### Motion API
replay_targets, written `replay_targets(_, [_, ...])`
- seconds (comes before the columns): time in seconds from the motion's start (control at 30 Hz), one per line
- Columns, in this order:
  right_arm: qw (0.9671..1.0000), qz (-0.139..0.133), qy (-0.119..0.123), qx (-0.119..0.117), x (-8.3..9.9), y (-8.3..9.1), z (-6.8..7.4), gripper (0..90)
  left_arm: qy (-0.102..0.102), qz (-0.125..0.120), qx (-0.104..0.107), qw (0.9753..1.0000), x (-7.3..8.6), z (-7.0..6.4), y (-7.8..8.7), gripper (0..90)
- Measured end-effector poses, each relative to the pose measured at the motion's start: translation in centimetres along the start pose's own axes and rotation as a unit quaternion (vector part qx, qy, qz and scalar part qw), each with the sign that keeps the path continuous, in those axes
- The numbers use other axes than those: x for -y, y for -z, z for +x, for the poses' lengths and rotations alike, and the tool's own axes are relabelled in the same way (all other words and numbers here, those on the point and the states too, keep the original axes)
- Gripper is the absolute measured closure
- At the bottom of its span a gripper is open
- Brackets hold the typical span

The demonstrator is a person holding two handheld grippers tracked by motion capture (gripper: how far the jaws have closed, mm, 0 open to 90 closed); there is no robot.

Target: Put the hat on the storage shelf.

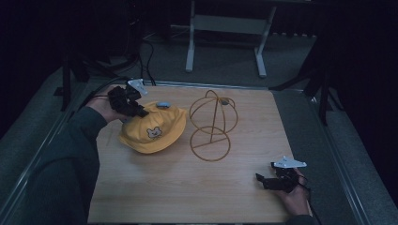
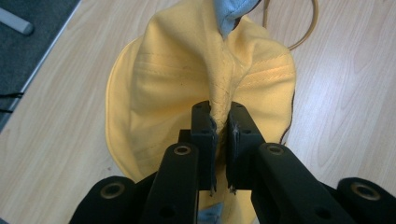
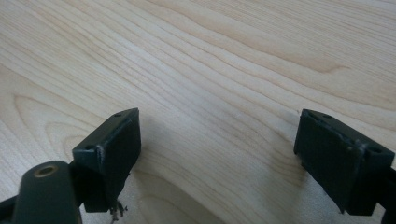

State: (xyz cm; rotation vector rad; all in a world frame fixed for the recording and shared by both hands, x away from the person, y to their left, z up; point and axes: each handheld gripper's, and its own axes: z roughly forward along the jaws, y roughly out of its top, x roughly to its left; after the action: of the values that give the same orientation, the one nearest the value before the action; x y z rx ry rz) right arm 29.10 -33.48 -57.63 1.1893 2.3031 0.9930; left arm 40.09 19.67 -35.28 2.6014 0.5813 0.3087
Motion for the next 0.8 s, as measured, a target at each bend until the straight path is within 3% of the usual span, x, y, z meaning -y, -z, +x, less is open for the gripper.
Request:
replay_targets(0.23, [1.0000, -0.001, 0.001, 0.000, 0.0, 0.0, 0.0, 14.7, -0.005, -0.014, -0.011, 0.9998, -0.2, -0.2, 1.4, 83.3])
replay_targets(0.8, [1.0000, 0.000, -0.001, 0.000, 0.0, 0.0, 0.0, 14.7, -0.001, -0.031, -0.014, 0.9994, -0.2, 0.0, 3.1, 83.3])
